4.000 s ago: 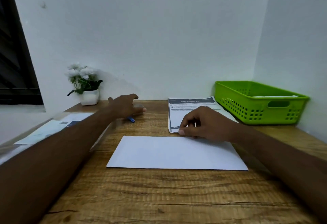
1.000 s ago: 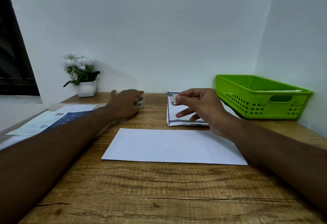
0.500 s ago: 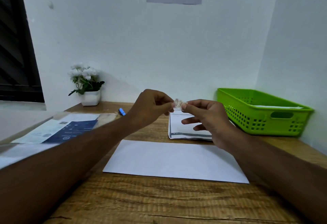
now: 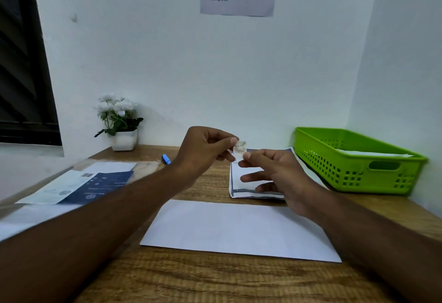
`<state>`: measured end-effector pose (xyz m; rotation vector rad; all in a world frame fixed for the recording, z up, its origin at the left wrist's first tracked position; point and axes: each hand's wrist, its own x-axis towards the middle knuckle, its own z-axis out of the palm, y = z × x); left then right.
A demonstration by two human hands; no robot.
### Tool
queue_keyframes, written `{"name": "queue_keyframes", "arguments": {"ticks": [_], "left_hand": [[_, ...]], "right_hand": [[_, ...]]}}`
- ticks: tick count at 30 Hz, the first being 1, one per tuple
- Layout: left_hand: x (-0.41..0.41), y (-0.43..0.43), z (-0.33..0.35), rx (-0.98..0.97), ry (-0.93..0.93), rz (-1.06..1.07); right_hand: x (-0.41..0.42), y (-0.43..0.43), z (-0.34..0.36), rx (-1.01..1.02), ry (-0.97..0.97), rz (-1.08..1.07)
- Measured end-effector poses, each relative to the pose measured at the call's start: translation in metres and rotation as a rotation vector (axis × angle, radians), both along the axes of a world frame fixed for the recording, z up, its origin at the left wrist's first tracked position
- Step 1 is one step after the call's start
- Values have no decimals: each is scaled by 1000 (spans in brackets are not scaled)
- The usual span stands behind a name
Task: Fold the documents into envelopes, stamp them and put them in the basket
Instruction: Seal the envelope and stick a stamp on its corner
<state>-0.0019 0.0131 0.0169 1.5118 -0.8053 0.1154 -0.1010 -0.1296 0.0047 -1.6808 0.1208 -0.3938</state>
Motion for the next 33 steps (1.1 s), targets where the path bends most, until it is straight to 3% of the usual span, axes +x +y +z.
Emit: {"name": "queue_keyframes", "arguments": {"ticks": [14,25,29,33], "left_hand": [[-13,6,23,-134,-110,-68],[-19,4,18,-29,-219,-53],[-16,-1,9,125,-170,-52],[-22,-13,-14,470,-391,-43]], "right_hand": [[1,-2,5,63,-262,43],[2,-8,10,-120,-394,-77],[2,-21,14,-73,-420,-178],[3,-32,14,-47,-418,-249]]}}
